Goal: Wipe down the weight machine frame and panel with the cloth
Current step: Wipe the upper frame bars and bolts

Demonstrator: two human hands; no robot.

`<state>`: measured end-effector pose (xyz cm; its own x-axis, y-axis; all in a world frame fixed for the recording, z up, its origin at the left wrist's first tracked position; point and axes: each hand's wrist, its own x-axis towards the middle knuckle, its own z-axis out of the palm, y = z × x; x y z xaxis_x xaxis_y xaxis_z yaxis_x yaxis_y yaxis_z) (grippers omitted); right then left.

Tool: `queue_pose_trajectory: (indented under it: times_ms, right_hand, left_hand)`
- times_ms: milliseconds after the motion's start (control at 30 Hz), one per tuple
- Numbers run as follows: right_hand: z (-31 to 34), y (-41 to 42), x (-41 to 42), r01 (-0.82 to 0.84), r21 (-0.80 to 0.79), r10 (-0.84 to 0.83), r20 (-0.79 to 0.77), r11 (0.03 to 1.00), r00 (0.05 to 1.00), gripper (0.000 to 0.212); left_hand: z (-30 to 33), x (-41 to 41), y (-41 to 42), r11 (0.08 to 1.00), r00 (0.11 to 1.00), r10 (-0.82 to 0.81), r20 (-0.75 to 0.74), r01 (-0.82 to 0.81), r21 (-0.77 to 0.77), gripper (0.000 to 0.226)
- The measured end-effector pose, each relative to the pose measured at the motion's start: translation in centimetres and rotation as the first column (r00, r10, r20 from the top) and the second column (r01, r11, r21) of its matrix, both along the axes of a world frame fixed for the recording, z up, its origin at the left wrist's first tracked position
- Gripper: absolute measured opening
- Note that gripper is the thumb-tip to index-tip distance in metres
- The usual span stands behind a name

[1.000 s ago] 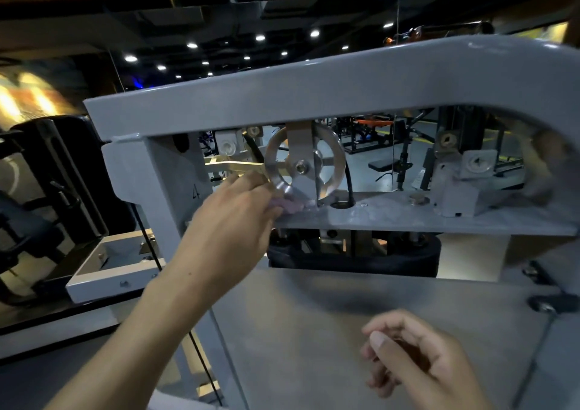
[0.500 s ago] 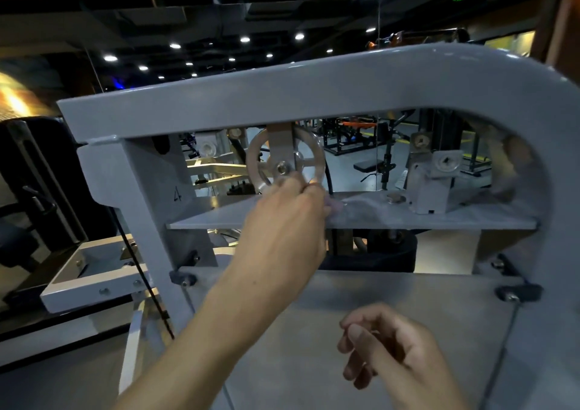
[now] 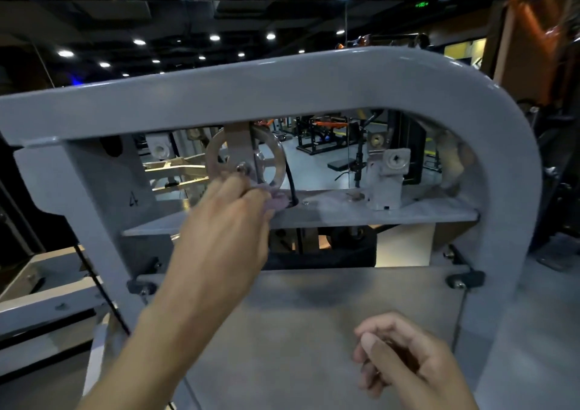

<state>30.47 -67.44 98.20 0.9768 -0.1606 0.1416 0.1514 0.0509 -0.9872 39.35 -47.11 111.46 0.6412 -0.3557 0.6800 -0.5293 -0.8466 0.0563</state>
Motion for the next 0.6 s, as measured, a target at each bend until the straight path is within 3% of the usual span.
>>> queue_pose_trajectory:
  times_ms: [67,167,233,333,400,467,600]
  right_hand:
    - [0.1,0.1,0.1,0.005,0.013,-0.005,-0.014,1.0,1.0,0.027]
    - [0.0,0.2,0.1,0.009,0.028,-0.007,-0.038,1.0,0.999,0.02]
    - [0.1,-0.1,-0.2,-0.006,0.011,0.006,-0.029,1.0,1.0,0.021]
    - [0.0,-1.3,-0.7,0.026,-0.024,-0.026,-0.004,0.999,1.0,0.028]
    - [-0.3,-2.1,-0.8,0.073,-0.016,-0.073,0.011,0.997,0.997,0.03]
    - [-0.3,-2.7,-0.8,0.104,-0.009,-0.103,0.037,0.995,0.994,0.03]
    - [0.0,-3.0,-0.7,0.117,-0.019,-0.116,0.073,0.993,0.991,0.031]
  left_hand:
    - [0.0,-0.2,-2.5,0.997,0.996,-0.082,-0.035,0.082,-0.006,0.033]
    - [0.9,-0.8,-5.5,0.955,0.949,-0.296,-0.114,0.295,-0.022,0.021]
    - [1.8,-1.2,-4.9,0.928,0.927,-0.367,-0.07,0.36,-0.101,0.019]
    - [2.6,-0.7,-3.1,0.963,0.974,-0.223,0.038,0.226,-0.146,0.022]
    - [2.1,0.4,-3.4,0.992,0.993,-0.119,-0.017,0.118,-0.046,0.023]
    - [1.0,1.0,-5.2,0.989,0.988,-0.141,-0.056,0.143,0.026,0.028]
    - [0.2,0.0,-7.7,0.957,0.956,-0.286,-0.069,0.289,0.026,0.019]
